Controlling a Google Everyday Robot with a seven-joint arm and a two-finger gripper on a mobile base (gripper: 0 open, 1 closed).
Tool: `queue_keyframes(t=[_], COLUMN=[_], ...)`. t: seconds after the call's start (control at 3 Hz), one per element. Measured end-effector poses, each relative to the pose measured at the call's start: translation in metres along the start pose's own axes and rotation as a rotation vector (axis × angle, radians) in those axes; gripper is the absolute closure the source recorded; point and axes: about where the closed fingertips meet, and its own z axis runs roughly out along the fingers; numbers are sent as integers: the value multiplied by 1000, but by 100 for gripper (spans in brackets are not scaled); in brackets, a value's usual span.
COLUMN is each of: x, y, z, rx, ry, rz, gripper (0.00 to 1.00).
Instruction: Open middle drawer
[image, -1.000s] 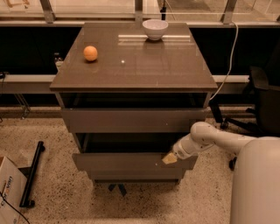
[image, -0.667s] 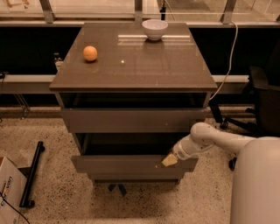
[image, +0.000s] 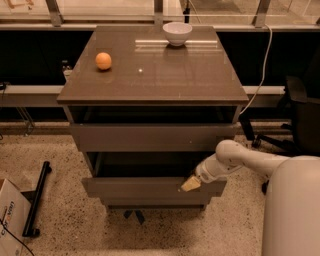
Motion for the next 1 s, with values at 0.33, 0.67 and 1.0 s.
queue_keyframes(t=[0.33,0.67,1.0], x=[0,4,20], y=[1,20,50], z=[2,3,1], rx=[-4,-19,-60], ry=[1,65,138], rz=[0,-78,-134], gripper=[0,0,0])
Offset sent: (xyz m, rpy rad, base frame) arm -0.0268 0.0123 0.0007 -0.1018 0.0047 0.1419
